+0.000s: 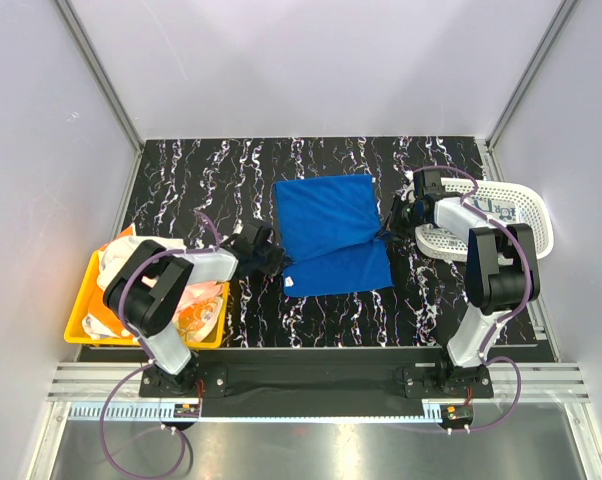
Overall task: Fold and stack the towels
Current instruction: Fold the towel
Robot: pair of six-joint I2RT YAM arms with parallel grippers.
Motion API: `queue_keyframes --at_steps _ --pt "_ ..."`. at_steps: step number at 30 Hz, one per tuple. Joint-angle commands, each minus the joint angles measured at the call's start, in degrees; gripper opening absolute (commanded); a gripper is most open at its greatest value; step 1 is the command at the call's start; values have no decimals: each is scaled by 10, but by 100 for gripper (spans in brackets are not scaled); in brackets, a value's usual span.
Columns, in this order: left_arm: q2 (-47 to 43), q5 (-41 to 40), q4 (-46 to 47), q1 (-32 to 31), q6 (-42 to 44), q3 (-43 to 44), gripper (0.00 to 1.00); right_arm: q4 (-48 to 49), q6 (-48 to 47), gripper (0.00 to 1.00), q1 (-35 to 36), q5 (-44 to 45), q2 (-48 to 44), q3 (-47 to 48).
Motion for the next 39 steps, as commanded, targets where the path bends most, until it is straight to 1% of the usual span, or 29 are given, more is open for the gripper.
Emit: queue_keyframes --at_steps 1,3,9,13,20,29,39 --pt "9 0 18 4 10 18 4 15 2 1 1 2 6 2" --pt "10 3 21 4 10 19 0 15 2 1 2 2 7 2" --pt "2 6 13 4 24 33 0 7 0 2 1 17 13 2" --pt "-4 8 4 3 37 47 0 1 -4 4 2 30 16 0" --pt "-15 14 -1 3 54 58 0 5 -3 4 2 26 14 -9" --pt "-30 3 -35 3 82 67 0 16 -1 23 2 10 10 -23" --pt "-18 10 -23 3 86 61 0 17 -5 28 1 21 8 -33"
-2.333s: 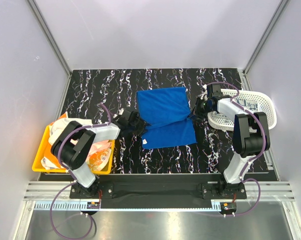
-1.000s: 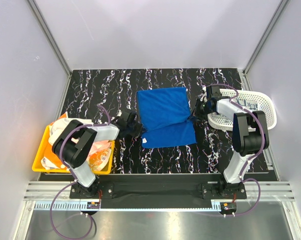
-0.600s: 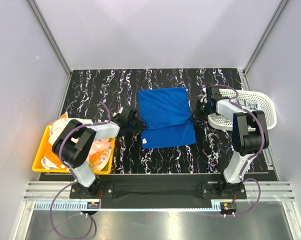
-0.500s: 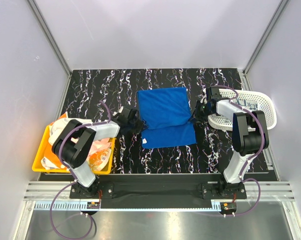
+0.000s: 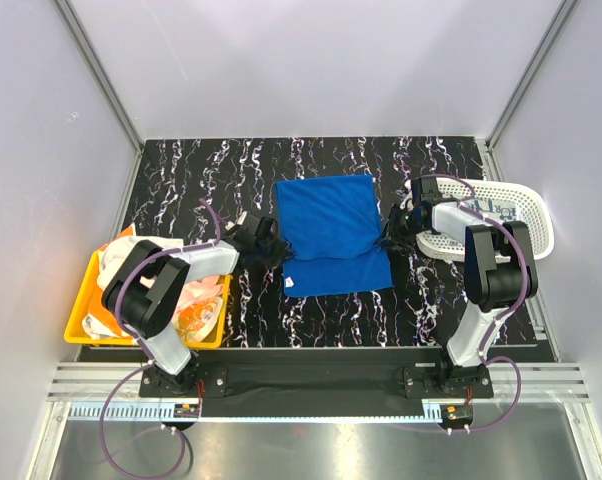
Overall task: Fold and stack the towels
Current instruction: Fold the towel
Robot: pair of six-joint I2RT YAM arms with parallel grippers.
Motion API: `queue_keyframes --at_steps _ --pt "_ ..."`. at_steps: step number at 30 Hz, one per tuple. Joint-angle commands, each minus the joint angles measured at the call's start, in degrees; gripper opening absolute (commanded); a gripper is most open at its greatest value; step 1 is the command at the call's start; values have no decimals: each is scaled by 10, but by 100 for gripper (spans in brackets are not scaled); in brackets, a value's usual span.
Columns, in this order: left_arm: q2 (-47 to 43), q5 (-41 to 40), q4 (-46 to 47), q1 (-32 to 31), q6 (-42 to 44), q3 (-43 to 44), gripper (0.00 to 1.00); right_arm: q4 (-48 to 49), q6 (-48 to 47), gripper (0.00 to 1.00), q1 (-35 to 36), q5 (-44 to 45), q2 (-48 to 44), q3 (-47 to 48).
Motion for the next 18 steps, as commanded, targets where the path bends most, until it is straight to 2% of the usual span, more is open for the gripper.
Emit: queue_keyframes --at_steps 1,8,18 --pt "-12 4 19 2 9 12 0 6 -5 28 1 11 -8 -5" --pt "-17 3 15 3 12 11 0 10 0 39 1 44 -31 -22" --pt "-44 -15 -14 5 26 27 0 7 9 44 1 83 -65 -25"
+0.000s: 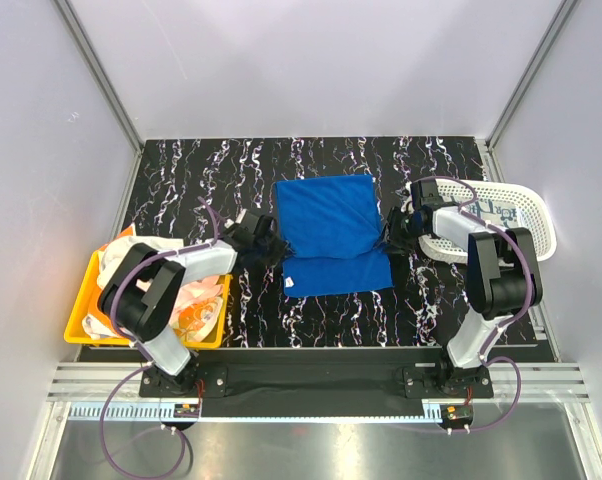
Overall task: Fold and stack the towels
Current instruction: Fold the towel
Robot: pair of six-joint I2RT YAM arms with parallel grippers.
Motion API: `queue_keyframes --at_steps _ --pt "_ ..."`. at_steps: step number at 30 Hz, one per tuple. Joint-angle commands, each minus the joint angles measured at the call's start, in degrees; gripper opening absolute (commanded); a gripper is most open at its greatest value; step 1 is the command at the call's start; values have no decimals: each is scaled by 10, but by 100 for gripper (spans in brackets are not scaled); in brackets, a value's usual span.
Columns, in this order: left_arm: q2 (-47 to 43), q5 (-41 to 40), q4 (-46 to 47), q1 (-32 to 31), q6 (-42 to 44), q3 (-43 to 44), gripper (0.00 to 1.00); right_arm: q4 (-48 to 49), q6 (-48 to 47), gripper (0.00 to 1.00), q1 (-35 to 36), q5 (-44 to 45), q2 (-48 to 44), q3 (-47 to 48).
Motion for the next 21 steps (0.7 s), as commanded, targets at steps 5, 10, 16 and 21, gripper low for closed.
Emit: queue_keyframes --at_steps 5,10,16,21 --pt "-32 -10 -17 7 27 47 0 -2 12 45 -8 52 -33 13" --pt "-40 -11 -27 16 34 54 0 9 16 47 -7 43 -30 13" --pt "-61 -12 -45 33 48 58 0 32 17 54 -7 -34 -15 23" --pt "-56 1 -48 37 58 73 0 44 27 58 -7 -74 -4 48"
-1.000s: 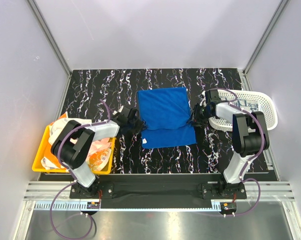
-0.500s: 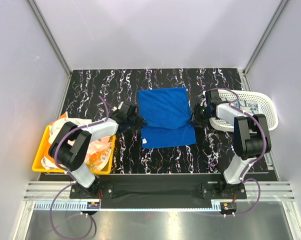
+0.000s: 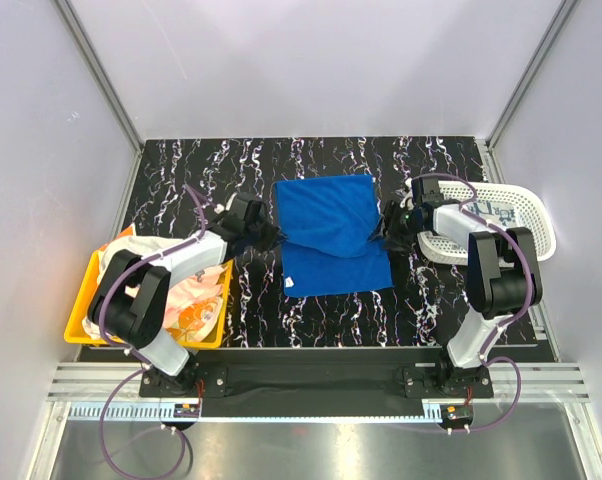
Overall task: Fold and stack the towels
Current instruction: Fold the towel
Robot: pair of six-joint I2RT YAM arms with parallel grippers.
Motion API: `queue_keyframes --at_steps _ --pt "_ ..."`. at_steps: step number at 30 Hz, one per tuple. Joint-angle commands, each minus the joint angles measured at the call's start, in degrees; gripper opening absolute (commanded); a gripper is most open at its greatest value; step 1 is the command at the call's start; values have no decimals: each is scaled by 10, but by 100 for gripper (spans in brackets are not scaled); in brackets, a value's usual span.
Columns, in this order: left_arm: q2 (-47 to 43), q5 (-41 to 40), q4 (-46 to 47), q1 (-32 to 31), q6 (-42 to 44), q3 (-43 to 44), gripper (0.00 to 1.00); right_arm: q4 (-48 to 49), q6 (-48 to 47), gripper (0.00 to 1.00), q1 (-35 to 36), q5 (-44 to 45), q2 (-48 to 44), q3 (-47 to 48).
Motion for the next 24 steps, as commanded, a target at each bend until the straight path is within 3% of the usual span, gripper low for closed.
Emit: queue_keyframes --at_steps 1,9,12,13,24 --pt "-14 4 6 3 17 31 0 30 6 57 -5 -34 2 47" --pt "-10 14 9 11 19 37 0 -2 1 58 -5 -40 21 84" --pt "-8 16 10 14 19 41 0 -18 -5 53 -6 -33 25 99" --pt "-7 17 10 15 19 43 0 -25 -5 47 -5 -25 24 99" --pt "15 29 11 31 21 62 0 -48 -2 36 -1 55 -40 50"
